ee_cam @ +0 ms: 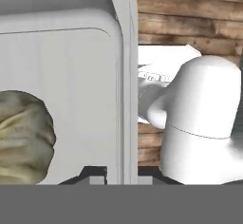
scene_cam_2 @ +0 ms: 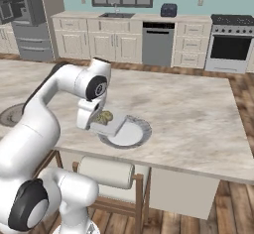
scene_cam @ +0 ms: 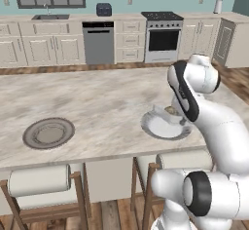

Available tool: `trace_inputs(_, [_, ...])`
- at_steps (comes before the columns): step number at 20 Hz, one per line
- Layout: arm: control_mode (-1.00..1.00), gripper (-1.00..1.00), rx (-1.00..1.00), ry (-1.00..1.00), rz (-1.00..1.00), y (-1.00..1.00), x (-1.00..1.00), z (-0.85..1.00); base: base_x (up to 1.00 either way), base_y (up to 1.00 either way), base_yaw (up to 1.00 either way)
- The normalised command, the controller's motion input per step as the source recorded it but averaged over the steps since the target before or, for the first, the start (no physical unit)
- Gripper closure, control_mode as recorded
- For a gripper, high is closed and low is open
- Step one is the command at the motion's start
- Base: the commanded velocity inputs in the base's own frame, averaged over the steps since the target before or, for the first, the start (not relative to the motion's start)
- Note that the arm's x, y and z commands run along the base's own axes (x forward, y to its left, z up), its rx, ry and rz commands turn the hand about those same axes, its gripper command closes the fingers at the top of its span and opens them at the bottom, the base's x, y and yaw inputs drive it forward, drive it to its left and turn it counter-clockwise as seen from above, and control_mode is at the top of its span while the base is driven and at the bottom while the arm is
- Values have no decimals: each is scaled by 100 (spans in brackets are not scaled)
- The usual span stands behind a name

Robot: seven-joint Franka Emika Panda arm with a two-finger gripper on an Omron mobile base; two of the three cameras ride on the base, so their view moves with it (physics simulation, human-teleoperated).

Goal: Place two dumplings into each of the tupperware containers and then place the containers in the fridge.

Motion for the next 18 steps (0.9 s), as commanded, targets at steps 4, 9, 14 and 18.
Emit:
trace_inputs(4, [-100,100,-27,-9,-4,87,-48,3,0,0,0])
trace_inputs(9, [-100,100,-9,-5,-2,14,-62,24,0,0,0])
trace_inputs(14, [-100,100,-5,0,0,-1,-60,46,0,0,0])
trace_inputs(18, [-100,100,0,-10,11,-4,-24,41,0,0,0])
